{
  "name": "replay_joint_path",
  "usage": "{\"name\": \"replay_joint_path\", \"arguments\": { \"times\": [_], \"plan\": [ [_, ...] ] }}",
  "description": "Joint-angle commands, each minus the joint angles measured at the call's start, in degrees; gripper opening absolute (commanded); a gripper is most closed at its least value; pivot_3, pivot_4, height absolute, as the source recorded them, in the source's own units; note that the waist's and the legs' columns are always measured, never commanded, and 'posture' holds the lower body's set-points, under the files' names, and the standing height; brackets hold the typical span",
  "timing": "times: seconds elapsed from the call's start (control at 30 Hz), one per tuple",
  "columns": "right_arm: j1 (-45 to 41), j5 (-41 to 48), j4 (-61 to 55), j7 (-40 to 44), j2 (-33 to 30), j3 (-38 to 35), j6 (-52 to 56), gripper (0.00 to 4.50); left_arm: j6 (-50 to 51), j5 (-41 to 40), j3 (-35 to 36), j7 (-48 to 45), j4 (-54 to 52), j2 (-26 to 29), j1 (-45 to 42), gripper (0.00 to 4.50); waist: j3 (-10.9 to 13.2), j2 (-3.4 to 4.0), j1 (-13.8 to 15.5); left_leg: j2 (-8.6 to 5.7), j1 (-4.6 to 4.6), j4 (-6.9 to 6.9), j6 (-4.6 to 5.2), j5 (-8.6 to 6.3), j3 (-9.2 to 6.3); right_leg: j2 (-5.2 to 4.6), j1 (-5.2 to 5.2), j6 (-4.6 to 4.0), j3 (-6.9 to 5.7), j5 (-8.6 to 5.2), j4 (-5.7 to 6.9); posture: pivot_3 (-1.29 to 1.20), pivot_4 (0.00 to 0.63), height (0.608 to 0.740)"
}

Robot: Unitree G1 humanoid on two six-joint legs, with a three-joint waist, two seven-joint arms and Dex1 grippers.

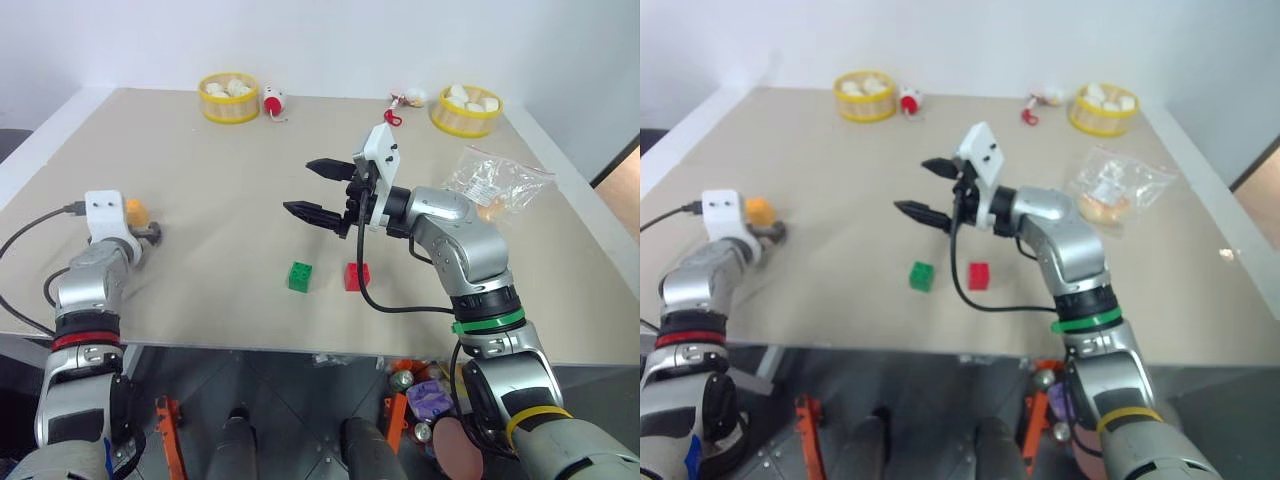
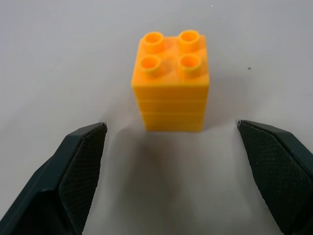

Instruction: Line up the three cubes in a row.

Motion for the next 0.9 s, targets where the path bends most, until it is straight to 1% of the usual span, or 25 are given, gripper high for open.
{"name": "replay_joint_path", "arguments": {
  "times": [0.03,0.23,0.33,0.47,0.63,0.8,0.83,0.9],
  "plan": [
    [-1.25,-0.18,-0.67,-0.27,-0.12,-0.99,-1.16,4.50,-3.12,1.34,-1.45,-0.41,3.39,0.43,-3.72,4.44,0.00,0.00,-0.03,0.00,0.00,0.00,0.00,0.00,0.00,0.00,-0.01,-0.01,0.00,0.01,-0.01,0.00,0.150,0.740],
    [-1.43,-0.81,-0.13,-0.03,-0.09,-0.81,-1.73,4.50,-5.75,1.94,-2.87,-0.43,7.17,-0.16,-6.49,4.44,0.00,0.00,-0.15,0.01,-0.03,-0.01,-0.05,0.07,0.00,0.00,-0.05,0.06,-0.02,0.07,-0.01,0.00,0.150,0.740],
    [-1.43,-0.97,0.06,-0.02,-0.11,-0.96,-1.80,4.50,-6.14,1.75,-2.91,-0.29,7.62,-0.29,-6.56,4.44,0.00,0.00,-0.14,0.02,-0.03,-0.13,-0.03,0.10,0.00,0.00,-0.12,0.20,-0.02,0.01,0.00,0.00,0.150,0.740],
    [-1.62,-1.10,0.45,-0.07,-0.21,-1.29,-1.83,4.50,-6.11,1.77,-2.78,0.15,7.48,-0.18,-5.93,4.44,0.00,0.00,-0.02,0.02,-0.03,-0.40,0.00,0.19,0.00,0.00,-0.12,0.25,-0.02,-0.27,-0.01,0.00,0.150,0.740],
    [-2.03,-1.38,1.47,-0.03,-0.43,-1.56,-2.28,4.50,-6.11,1.73,-2.52,0.70,7.89,0.14,-5.74,4.44,0.00,0.00,-0.08,0.02,-0.03,-0.51,-0.01,0.20,0.00,0.00,-0.17,0.25,-0.02,-0.30,-0.01,0.00,0.150,0.740],
    [-2.46,-1.61,2.44,0.19,-0.48,-1.62,-2.84,4.50,-6.19,1.84,-2.56,1.01,8.04,0.21,-5.66,3.05,0.00,0.00,-0.11,0.02,-0.03,-0.52,-0.04,0.19,0.00,0.00,-0.17,0.24,-0.02,-0.29,-0.01,0.00,0.150,0.740],
    [-2.56,-1.65,2.62,0.22,-0.48,-1.63,-2.93,4.50,-6.12,1.87,-2.60,1.12,7.98,0.20,-5.57,2.62,0.00,0.00,-0.10,0.02,-0.03,-0.52,-0.03,0.20,0.00,0.00,-0.17,0.24,-0.03,-0.29,-0.01,0.00,0.150,0.740],
    [-2.66,-1.71,2.87,0.27,-0.51,-1.61,-3.13,4.50,-5.94,1.89,-2.62,1.46,7.88,0.22,-5.37,1.94,0.00,0.00,-0.07,0.02,-0.03,-0.53,-0.03,0.20,0.00,0.00,-0.17,0.24,-0.02,-0.29,-0.01,0.00,0.150,0.740]
  ]
}}
